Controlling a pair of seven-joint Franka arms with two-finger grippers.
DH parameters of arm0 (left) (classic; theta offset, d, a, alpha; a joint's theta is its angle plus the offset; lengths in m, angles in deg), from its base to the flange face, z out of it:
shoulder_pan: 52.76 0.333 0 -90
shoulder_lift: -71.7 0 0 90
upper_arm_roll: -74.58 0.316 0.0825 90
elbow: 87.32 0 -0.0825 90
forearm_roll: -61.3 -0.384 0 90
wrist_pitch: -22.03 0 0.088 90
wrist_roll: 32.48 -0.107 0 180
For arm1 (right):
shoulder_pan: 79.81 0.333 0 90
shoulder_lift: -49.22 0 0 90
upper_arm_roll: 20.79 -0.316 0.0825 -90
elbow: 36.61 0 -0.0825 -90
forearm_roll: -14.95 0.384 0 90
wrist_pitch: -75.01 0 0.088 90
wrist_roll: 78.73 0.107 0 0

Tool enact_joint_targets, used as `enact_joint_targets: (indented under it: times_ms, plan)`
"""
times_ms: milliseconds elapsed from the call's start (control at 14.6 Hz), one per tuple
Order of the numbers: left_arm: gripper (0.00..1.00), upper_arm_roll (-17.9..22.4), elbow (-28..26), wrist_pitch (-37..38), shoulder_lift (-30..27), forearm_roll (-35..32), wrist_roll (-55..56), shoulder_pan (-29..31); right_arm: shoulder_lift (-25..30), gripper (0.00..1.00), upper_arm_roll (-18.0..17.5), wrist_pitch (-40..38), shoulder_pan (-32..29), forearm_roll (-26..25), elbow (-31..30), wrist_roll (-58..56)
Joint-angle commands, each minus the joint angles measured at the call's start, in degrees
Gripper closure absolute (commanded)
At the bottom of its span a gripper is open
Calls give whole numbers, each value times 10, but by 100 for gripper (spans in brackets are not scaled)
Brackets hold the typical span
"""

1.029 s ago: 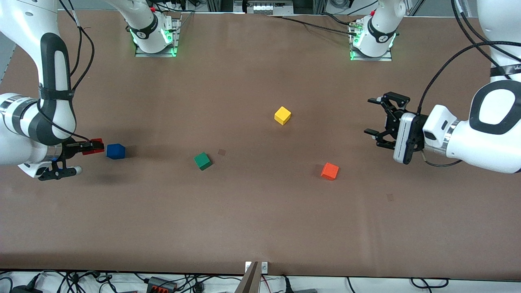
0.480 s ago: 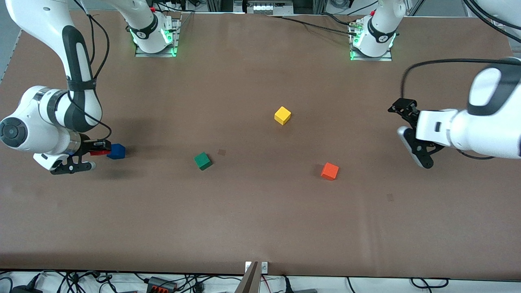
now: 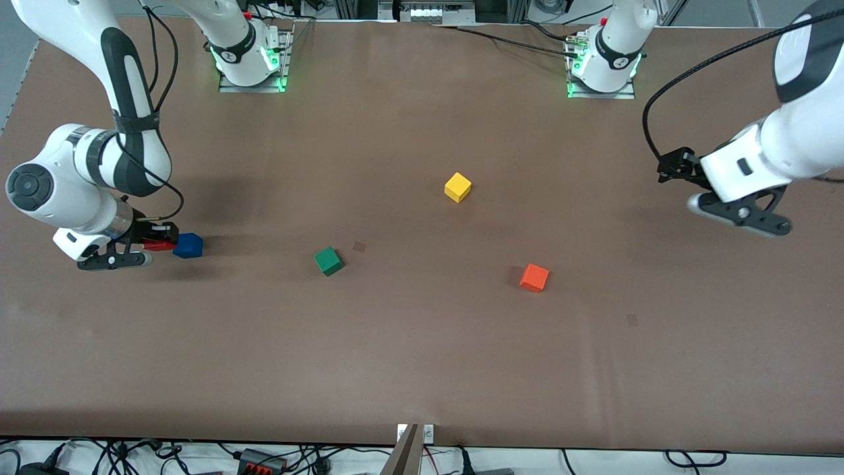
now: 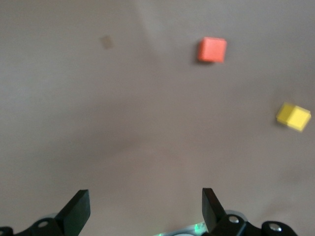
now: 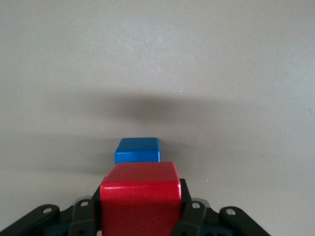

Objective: Pass red block to right arm, stack on blue

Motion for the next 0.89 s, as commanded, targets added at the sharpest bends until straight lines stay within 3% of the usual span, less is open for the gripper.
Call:
enact_joint_targets:
  times_ms: [0, 343, 823]
  plan:
    - [0, 5, -122, -100, -99, -9, 51, 12, 27, 100, 3, 44, 9, -13, -48, 17]
    - [0, 38, -107, -115, -101, 32, 55, 30, 22, 100, 3, 42, 8, -8, -52, 21]
    - [0, 30, -88, -97, -94, 28, 64, 34, 12, 100, 1, 43, 8, 8, -52, 21]
